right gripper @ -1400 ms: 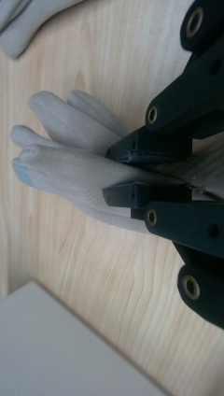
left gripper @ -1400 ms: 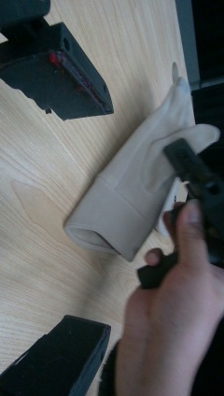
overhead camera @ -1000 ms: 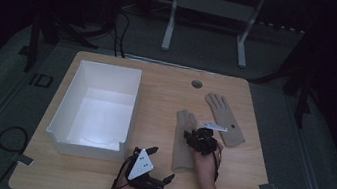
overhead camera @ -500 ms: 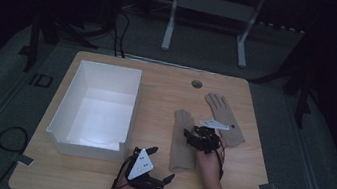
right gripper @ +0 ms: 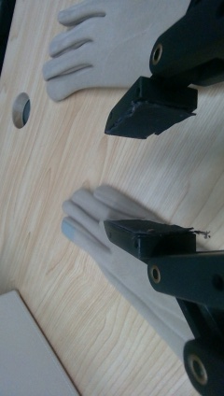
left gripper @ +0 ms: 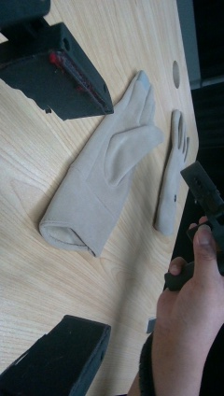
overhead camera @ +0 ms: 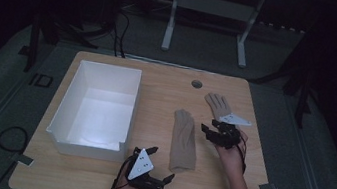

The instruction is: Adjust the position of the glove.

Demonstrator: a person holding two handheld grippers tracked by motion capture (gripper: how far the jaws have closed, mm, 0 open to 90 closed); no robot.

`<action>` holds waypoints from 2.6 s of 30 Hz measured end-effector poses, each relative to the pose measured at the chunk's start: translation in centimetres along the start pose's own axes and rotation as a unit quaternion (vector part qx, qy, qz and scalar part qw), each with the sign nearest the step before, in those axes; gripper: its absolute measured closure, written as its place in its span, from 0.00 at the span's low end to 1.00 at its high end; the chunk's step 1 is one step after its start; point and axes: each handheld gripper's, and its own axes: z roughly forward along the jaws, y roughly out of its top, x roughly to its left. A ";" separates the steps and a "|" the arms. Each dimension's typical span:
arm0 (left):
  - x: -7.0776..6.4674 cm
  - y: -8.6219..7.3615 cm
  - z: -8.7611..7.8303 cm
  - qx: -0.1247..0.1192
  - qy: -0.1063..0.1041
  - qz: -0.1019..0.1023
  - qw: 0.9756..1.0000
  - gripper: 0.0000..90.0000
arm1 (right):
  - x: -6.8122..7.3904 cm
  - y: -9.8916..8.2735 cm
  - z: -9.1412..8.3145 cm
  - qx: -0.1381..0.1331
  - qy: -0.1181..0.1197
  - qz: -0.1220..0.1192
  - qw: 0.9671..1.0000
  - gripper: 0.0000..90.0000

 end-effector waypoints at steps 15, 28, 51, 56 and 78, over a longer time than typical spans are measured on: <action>0.1 0.0 0.0 -0.002 -0.001 -0.003 1.000 0.00 | -4.9 0.1 1.5 0.032 -0.021 0.005 0.999 0.57; 0.1 0.0 0.0 -0.003 0.000 -0.007 1.000 0.00 | -8.9 0.2 2.4 0.046 -0.051 0.019 0.997 0.58; 0.2 0.0 -0.1 -0.005 -0.001 -0.009 1.000 0.00 | -11.7 0.1 6.2 0.063 -0.055 0.040 0.996 0.57; 0.1 -0.1 -0.1 -0.005 -0.003 -0.009 1.000 0.00 | -11.8 -0.3 6.4 0.057 -0.026 0.057 0.996 0.73; 0.2 0.0 0.0 -0.001 -0.003 -0.008 1.000 0.00 | -8.3 2.1 -1.3 -0.023 -0.067 0.127 0.989 0.94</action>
